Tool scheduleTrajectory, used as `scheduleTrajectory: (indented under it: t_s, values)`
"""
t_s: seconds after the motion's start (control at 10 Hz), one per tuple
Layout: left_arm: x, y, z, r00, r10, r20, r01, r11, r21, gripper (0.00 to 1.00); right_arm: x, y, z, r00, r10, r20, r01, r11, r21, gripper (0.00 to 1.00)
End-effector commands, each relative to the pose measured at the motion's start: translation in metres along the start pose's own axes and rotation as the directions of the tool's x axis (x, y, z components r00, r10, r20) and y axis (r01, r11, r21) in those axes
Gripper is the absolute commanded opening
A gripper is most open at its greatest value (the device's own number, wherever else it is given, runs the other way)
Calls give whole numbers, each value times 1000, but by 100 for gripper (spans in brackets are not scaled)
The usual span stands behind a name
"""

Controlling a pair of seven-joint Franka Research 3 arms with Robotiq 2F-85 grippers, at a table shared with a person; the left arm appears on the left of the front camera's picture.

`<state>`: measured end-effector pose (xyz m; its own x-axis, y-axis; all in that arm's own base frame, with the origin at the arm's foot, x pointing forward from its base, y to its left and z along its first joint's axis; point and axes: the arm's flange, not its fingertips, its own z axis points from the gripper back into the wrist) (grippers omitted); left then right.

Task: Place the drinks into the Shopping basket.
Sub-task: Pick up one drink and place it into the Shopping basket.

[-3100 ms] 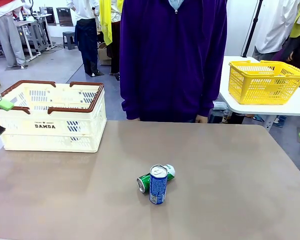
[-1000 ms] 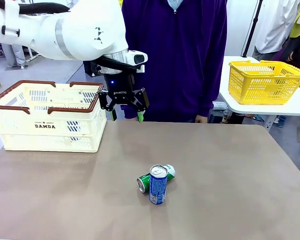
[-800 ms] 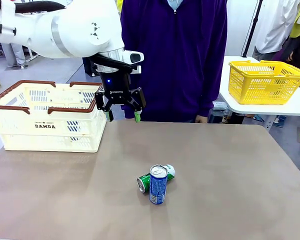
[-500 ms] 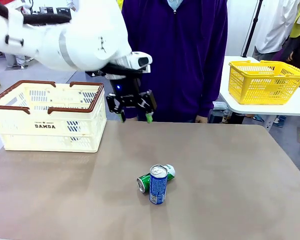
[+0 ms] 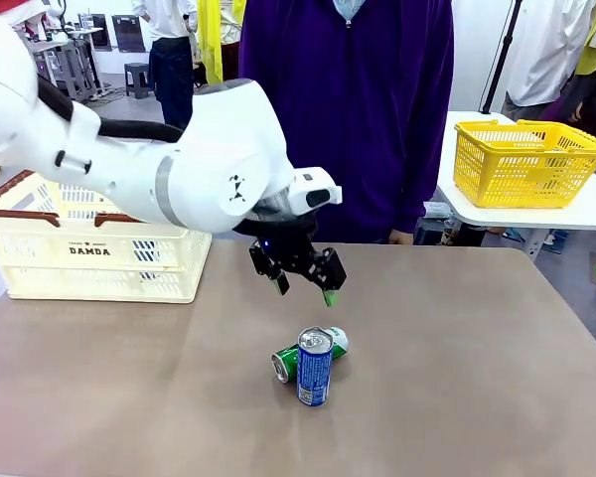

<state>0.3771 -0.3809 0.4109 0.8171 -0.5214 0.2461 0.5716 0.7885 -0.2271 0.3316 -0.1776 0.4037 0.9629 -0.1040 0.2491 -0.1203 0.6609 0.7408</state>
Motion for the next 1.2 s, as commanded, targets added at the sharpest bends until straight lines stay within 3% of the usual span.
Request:
scheduleTrajectory:
  t_s: [0.0, 0.2, 0.6, 1.1]
  values:
    - [4, 8, -20, 996, -85, -34, 84, 996, -24, 100, -2, 2, 2, 1000, -3, -10, 3, 1000, 2, 100]
    - [10, 4, -45, 992, -112, -57, 112, 994, 6, 100, -2, 2, 2, 1000, -3, -10, 3, 1000, 2, 100]
    - [15, 3, -60, 992, -98, -77, 100, 995, 17, 100, -2, 2, 2, 1000, -3, -10, 3, 1000, 2, 100]
    - [17, -15, -83, 980, -161, -119, 170, 983, 75, 100, -2, 2, 2, 1000, -3, -10, 3, 1000, 2, 100]
